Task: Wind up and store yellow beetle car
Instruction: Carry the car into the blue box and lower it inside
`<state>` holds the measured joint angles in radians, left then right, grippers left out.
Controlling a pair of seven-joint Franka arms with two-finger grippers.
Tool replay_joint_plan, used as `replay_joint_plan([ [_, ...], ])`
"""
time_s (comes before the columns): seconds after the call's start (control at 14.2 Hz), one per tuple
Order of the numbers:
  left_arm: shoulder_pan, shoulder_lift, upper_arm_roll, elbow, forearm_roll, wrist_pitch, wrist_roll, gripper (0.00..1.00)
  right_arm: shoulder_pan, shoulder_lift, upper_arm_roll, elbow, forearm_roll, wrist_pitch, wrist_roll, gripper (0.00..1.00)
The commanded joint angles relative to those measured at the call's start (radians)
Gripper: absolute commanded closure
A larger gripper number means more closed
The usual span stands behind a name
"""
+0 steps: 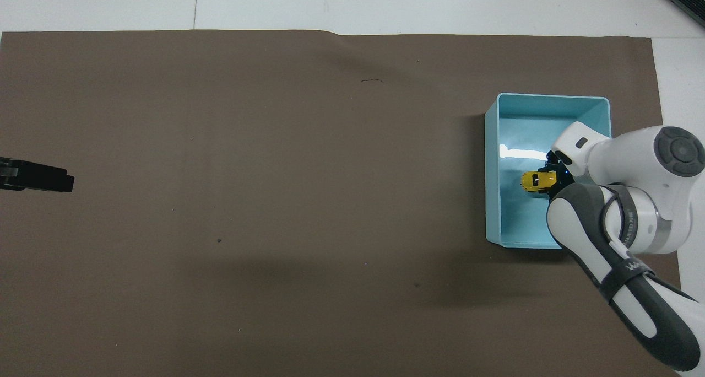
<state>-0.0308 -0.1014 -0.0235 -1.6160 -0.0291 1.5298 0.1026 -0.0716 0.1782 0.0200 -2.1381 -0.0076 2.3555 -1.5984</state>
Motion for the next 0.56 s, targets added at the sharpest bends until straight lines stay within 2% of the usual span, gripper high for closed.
replay_joint_plan([
  [0.0, 0.000, -0.015, -0.001, -0.008, 0.009, -0.019, -0.011, 0.00, -0.001, 0.020, 0.009, -0.023, -0.002, 0.050, -0.020, 0.78],
  [0.49, 0.009, -0.018, -0.001, -0.018, 0.009, -0.046, -0.024, 0.00, 0.018, 0.037, 0.009, -0.023, -0.002, 0.079, -0.028, 0.75],
])
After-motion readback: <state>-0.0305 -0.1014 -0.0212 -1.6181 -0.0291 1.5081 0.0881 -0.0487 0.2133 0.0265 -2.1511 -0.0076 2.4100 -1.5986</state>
